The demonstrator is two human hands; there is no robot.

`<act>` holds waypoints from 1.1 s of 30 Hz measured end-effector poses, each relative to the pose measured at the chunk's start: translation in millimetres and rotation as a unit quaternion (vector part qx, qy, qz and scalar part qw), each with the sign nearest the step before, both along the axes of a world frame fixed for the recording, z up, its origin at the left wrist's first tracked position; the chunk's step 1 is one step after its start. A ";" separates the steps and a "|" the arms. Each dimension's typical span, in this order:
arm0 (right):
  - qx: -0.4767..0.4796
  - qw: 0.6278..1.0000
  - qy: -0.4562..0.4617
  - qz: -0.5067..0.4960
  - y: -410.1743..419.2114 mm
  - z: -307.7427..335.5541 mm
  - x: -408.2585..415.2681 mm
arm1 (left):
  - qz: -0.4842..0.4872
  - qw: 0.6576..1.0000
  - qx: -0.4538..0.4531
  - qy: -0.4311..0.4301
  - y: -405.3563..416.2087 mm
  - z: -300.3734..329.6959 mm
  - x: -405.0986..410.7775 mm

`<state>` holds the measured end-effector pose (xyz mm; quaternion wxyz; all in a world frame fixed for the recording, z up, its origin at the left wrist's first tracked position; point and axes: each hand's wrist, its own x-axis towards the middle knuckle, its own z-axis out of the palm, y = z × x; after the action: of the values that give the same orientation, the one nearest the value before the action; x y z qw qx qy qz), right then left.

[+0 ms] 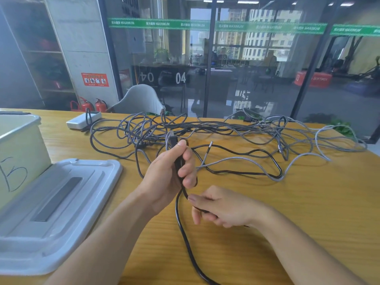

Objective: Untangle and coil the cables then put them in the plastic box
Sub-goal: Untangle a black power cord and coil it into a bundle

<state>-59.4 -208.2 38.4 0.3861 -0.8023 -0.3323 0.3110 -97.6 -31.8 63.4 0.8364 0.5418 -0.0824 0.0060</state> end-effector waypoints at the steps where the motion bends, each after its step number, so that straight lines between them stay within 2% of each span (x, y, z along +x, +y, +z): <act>1: -0.014 0.999 -0.041 -0.019 0.4 -1.0 2.1 | -0.016 1.000 0.001 0.003 0.6 -0.4 0.1; 4: -0.052 0.986 -0.146 -0.056 -6.0 1.3 11.4 | -0.048 0.999 0.008 0.019 1.9 -3.6 1.5; 7: -0.072 0.983 -0.163 -0.050 -20.6 9.7 19.7 | -0.068 0.997 0.020 0.038 0.6 -5.4 2.0; 14: -0.060 0.997 -0.023 -0.045 -69.3 22.2 37.5 | -0.077 0.996 0.017 0.035 2.3 -3.9 1.5; 19: -0.087 0.993 0.016 -0.076 -92.1 22.8 46.8 | -0.066 0.997 -0.019 0.029 8.5 1.2 0.0; 22: -0.146 0.970 -0.062 -0.186 -99.4 24.5 51.0 | -0.056 0.997 -0.042 0.028 13.8 3.7 0.5; 24: -0.159 0.931 -0.160 -0.288 -87.8 23.2 50.4 | -0.072 0.997 -0.018 0.032 10.3 1.0 0.8; 26: -0.136 0.883 -0.274 -0.357 -67.2 19.0 47.3 | -0.099 0.994 0.013 0.040 4.5 -4.2 1.3; 28: -0.073 0.858 -0.337 -0.381 -51.3 15.3 42.0 | -0.123 0.991 0.031 0.052 0.3 -8.6 2.0; 30: 0.005 0.867 -0.312 -0.389 -44.3 14.4 38.4 | -0.134 0.988 0.043 0.055 -1.4 -10.9 2.7; 33: 0.124 0.891 -0.187 -0.394 -41.3 17.5 37.1 | -0.125 0.989 0.069 0.045 -2.3 -12.3 3.2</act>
<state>-22.4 -249.5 55.8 0.5040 -0.8564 -0.0905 -0.0661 -94.4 -34.1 51.1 0.7938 0.5837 -0.1121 -0.1288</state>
